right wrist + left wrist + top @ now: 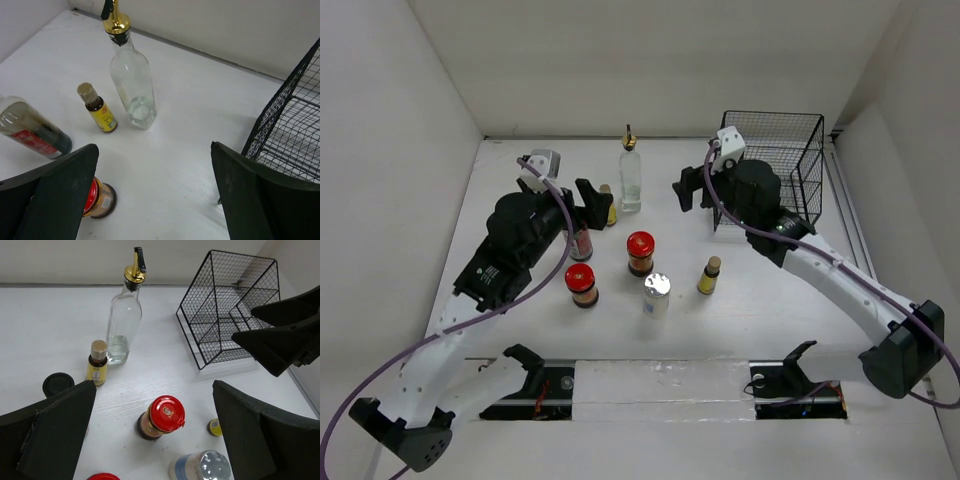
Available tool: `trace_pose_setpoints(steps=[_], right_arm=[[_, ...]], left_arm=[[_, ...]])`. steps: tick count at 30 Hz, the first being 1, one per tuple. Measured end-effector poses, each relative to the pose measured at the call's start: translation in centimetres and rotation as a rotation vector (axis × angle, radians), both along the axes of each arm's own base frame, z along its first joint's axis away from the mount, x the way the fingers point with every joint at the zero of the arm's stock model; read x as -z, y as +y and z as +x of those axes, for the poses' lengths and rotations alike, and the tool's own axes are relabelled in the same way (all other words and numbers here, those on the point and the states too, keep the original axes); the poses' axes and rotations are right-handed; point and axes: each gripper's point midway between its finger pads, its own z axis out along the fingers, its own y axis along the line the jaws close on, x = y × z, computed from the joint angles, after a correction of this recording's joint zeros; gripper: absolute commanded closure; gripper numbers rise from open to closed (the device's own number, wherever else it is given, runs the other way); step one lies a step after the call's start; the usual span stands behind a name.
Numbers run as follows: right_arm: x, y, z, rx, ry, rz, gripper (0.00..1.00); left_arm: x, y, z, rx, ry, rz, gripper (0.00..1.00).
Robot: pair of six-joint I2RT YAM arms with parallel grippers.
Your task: Organize the condiment bottles
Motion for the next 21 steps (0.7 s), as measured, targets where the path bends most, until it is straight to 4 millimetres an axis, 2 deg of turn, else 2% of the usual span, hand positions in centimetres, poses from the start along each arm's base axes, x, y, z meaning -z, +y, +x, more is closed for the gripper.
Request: trace_pose_setpoints(steps=[2, 3, 4, 5, 6, 7, 8, 10, 12, 13, 14, 15, 17, 18, 21], right_arm=[[0.9, 0.2, 0.4, 0.002, 0.017, -0.014, 0.15], [1.2, 0.3, 0.5, 0.002, 0.023, -0.019, 0.26], [1.6, 0.3, 0.6, 0.001, 0.029, -0.025, 0.63], [1.9, 0.3, 0.8, -0.001, 0.034, -0.03, 0.77], [2.1, 0.5, 0.9, -0.004, 0.041, -0.03, 0.87], [2.4, 0.7, 1.0, -0.01, 0.048, -0.031, 0.96], [2.7, 0.9, 1.2, -0.016, 0.054, -0.034, 1.0], [3.3, 1.4, 1.7, -0.021, 0.069, -0.039, 1.0], [3.8, 1.9, 2.4, -0.032, 0.078, -0.041, 1.0], [4.2, 2.3, 2.8, -0.041, 0.083, -0.044, 0.93], [4.5, 2.7, 3.2, -0.047, 0.085, -0.045, 0.69], [4.7, 3.0, 3.7, -0.052, 0.09, -0.044, 0.57], [5.2, 3.7, 4.6, -0.07, 0.088, -0.051, 0.36], [5.3, 4.1, 5.1, -0.083, 0.085, -0.048, 0.25], [5.7, 4.9, 6.8, -0.113, 0.076, -0.039, 0.15]], left_arm=[[0.4, -0.2, 0.1, 0.01, 0.012, 0.01, 0.0], [0.5, -0.3, 0.1, 0.014, 0.014, 0.012, 0.0], [0.4, -0.4, 0.0, 0.02, 0.01, 0.011, 0.0], [0.2, -0.4, -0.1, 0.024, 0.005, 0.007, 0.0], [0.0, -0.4, -0.2, 0.028, -0.005, 0.001, 0.11], [-0.3, -0.3, -0.5, 0.033, -0.018, -0.008, 0.28], [-0.5, -0.2, -0.8, 0.035, -0.03, -0.017, 0.5], [-0.7, 0.2, -1.3, 0.033, -0.052, -0.025, 0.83], [-0.9, 0.8, -1.7, 0.019, -0.071, -0.026, 0.82], [-1.1, 1.1, -1.8, 0.009, -0.08, -0.027, 0.77], [-1.3, 1.3, -1.9, -0.001, -0.087, -0.033, 0.56], [-1.4, 1.7, -1.8, -0.018, -0.095, -0.036, 0.48], [-1.2, 2.2, -1.9, -0.045, -0.097, -0.048, 0.39], [-1.1, 2.5, -1.9, -0.058, -0.098, -0.049, 0.3], [-0.8, 3.0, -2.0, -0.08, -0.103, -0.056, 0.27]])
